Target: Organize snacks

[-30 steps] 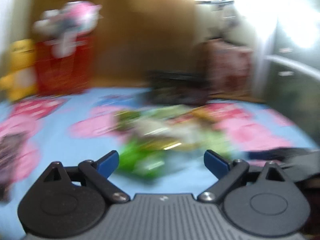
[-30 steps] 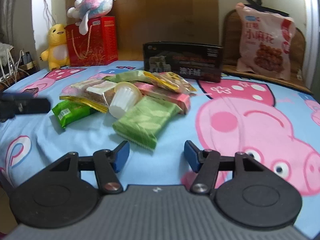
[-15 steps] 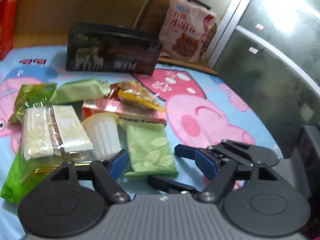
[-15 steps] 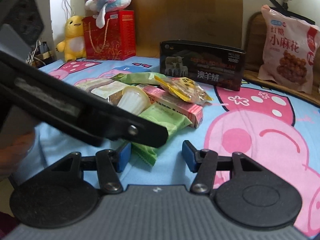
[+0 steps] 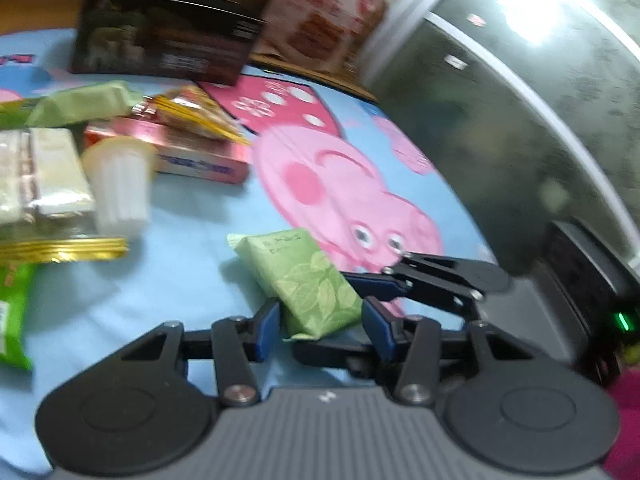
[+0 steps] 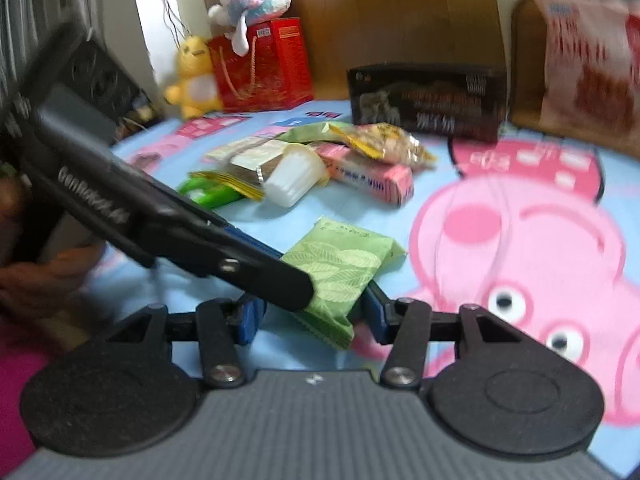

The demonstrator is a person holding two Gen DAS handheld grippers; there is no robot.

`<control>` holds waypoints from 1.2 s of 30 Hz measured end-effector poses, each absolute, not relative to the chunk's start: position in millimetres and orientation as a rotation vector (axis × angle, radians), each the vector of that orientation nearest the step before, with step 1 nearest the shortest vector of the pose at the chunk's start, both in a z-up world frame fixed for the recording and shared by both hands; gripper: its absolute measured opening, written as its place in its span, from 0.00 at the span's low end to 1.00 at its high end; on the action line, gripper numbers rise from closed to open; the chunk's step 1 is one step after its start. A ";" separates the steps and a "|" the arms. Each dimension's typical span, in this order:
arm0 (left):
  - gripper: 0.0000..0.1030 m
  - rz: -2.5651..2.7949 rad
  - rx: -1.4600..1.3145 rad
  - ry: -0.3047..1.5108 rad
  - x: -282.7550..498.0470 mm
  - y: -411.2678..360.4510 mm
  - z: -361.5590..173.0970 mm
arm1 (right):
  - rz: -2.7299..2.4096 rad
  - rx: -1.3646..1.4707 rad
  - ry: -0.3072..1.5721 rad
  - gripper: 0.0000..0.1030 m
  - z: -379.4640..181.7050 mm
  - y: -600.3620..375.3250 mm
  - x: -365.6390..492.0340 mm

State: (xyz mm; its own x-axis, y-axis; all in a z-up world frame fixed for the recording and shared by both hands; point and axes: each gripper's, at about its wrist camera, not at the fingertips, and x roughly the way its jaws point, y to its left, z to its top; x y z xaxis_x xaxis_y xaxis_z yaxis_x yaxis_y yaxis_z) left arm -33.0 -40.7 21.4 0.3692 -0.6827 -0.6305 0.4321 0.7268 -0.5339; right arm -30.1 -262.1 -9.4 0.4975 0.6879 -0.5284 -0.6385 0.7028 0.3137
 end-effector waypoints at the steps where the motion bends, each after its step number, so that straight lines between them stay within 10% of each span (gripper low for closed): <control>1: 0.43 -0.742 -0.302 0.942 -33.0 -41.5 25.5 | 0.808 0.103 0.674 0.52 -4.6 -265.8 -26.8; 12: 0.50 -0.611 -0.181 0.600 44.8 -48.0 128.2 | 0.730 0.124 0.390 0.50 72.1 -258.5 100.5; 22: 0.50 -0.369 -0.264 0.637 196.7 -38.0 102.7 | 0.667 0.053 0.504 0.50 51.1 -204.8 220.3; 36: 0.72 -0.387 -0.327 0.590 149.3 -0.4 102.3 | 0.653 0.037 0.383 0.70 61.5 -200.8 138.0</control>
